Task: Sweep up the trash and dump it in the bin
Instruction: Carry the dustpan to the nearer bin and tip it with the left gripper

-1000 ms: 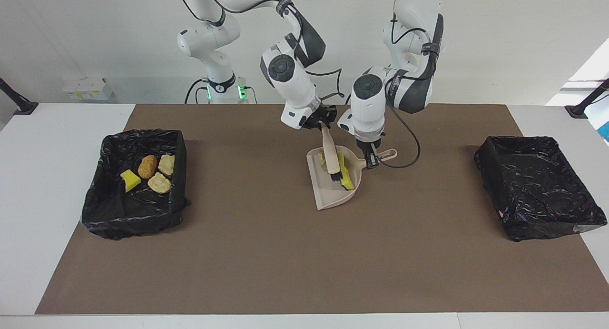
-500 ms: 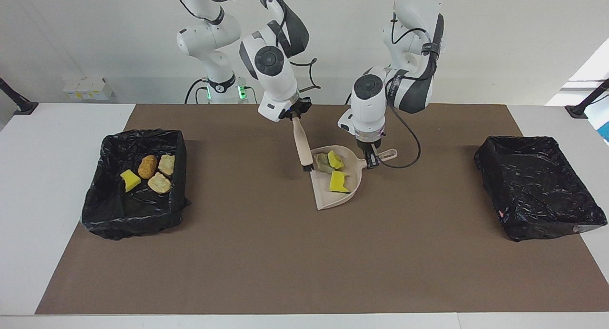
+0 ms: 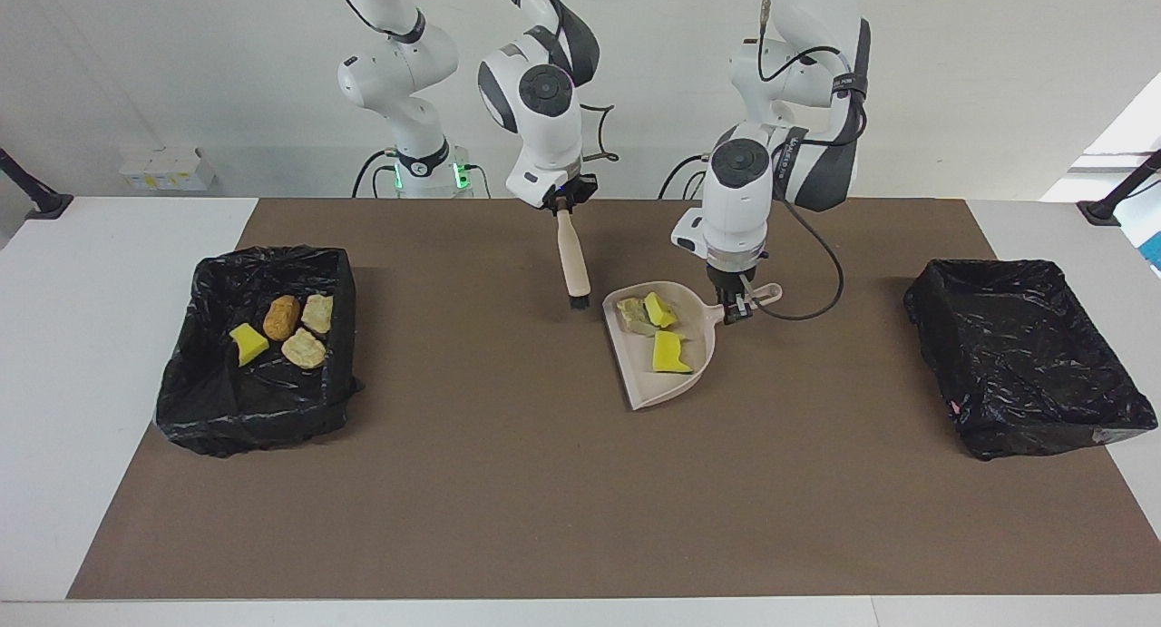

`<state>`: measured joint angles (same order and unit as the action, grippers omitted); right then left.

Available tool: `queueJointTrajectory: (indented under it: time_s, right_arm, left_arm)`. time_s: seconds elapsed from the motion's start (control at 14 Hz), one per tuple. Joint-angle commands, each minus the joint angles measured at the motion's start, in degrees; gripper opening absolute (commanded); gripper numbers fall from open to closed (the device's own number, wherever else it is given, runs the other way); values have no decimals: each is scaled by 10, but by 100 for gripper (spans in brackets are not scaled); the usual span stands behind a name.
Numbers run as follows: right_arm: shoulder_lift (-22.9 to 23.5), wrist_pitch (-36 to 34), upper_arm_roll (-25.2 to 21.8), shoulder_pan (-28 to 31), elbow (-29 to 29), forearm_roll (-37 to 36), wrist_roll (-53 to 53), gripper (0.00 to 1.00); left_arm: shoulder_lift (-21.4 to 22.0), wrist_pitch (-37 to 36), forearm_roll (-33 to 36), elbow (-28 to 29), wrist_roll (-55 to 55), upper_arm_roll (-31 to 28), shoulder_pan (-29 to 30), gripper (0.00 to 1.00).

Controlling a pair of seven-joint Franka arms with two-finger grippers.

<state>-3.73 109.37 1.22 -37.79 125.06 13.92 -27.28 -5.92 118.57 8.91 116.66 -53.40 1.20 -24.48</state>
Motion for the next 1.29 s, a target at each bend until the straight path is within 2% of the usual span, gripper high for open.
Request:
queueJointTrajectory:
  time_s: [0.0,0.29,0.43,0.57,0.64,0.71,0.93,1.21]
  right_arm:
    - [-4,23,3,-31,7,-6,-50,0]
    - [44,86,3,-99,7,-3,-134,0]
    - [71,120,3,-133,8,-3,-153,0]
    - [84,130,3,-144,9,-3,-156,0]
    - [84,126,3,-145,7,-3,-160,12]
    - [85,122,3,-145,3,-11,-169,99]
    - [82,72,-2,-133,-39,-13,-168,100]
    - [61,-6,-3,-80,-96,-34,-131,100]
  left_arm:
    - [49,-23,-21,23,-56,2,34,0]
    - [99,-82,-42,19,-203,1,135,0]
    - [116,-106,-42,16,-292,0,215,0]
    - [116,-109,-42,0,-322,-1,294,0]
    - [116,-110,-42,-6,-346,-1,332,0]
    - [115,-110,-42,-23,-394,-2,377,0]
    - [82,-85,-34,-84,-460,-2,495,0]
    - [-8,-24,29,-193,-495,-13,531,0]
